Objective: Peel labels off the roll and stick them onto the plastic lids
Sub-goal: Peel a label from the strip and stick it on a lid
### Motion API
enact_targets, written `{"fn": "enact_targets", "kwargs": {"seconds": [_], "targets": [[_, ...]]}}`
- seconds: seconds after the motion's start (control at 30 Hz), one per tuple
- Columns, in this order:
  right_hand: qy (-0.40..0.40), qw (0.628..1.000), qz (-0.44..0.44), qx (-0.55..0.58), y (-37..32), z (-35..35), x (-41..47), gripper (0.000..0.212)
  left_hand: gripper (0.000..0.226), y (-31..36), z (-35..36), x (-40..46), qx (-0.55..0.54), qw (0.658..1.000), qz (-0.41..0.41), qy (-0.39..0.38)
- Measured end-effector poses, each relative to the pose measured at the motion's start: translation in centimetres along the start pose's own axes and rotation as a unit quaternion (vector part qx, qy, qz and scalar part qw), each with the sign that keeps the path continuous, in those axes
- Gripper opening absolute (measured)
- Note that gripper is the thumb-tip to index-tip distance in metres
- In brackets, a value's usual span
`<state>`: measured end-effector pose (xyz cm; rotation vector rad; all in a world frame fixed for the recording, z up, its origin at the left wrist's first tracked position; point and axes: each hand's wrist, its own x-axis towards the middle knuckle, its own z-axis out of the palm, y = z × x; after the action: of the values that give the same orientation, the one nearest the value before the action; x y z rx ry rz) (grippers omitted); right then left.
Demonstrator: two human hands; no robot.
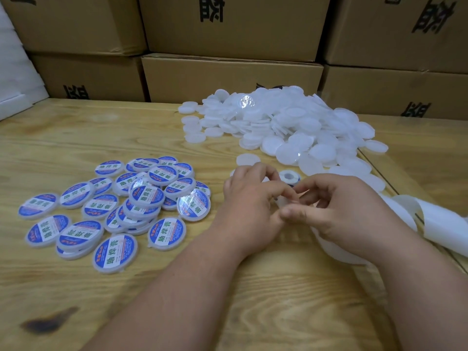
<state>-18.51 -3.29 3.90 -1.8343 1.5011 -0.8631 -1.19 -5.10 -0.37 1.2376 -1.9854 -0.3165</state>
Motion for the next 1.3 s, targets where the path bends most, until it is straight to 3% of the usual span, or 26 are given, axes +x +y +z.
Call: {"fn": "enact_targets", "kwargs": {"seconds": [0.1, 0.27, 0.5, 0.6, 0.7, 0.77, 0.93, 1.1, 1.3], "targets": [[-0.046, 0.999, -0.009, -0.011, 0.5, -0.4, 0.0, 0.035, 0.009, -0.2, -0.2, 0.0, -0.014, 1.000, -0.019, -0.004], [-0.055, 0.993, -0.008, -0.099, 0.9, -1.1, -0.1, 0.025, 0.021, -0.2, -0.4, 0.0, -0.009, 0.999, -0.046, -0.017], [-0.064, 0.988, 0.030, -0.141, 1.6, -2.9, -0.4, 0.024, 0.010, -0.6, -1.1, 0.2, 0.004, 0.997, -0.078, -0.028], [-0.046, 0.991, 0.048, -0.116, 1.2, -2.6, -0.5, 0.008, 0.011, -0.4, -0.9, 0.2, 0.017, 0.997, -0.068, -0.030], [-0.015, 0.990, 0.012, -0.138, 0.8, -1.5, -0.3, 0.021, 0.010, 0.0, -0.5, 0.1, 0.010, 0.999, -0.040, -0.029], [-0.008, 0.987, -0.008, -0.162, 0.4, -0.7, -0.1, 0.017, 0.009, 0.2, -0.3, 0.1, 0.001, 0.999, -0.026, -0.029], [-0.003, 0.982, 0.030, -0.186, 1.2, -0.8, 0.1, 0.013, 0.037, -0.2, -0.9, 0.1, -0.023, 0.999, -0.039, -0.025], [0.013, 0.971, 0.085, -0.222, 1.9, -2.5, 0.1, 0.010, 0.064, -1.1, -1.5, -0.3, 0.054, 0.987, -0.111, -0.107], [0.036, 0.973, 0.114, -0.198, 2.4, -3.4, 0.2, 0.010, 0.054, -1.6, -1.8, -0.4, 0.054, 0.987, -0.124, -0.082]]}}
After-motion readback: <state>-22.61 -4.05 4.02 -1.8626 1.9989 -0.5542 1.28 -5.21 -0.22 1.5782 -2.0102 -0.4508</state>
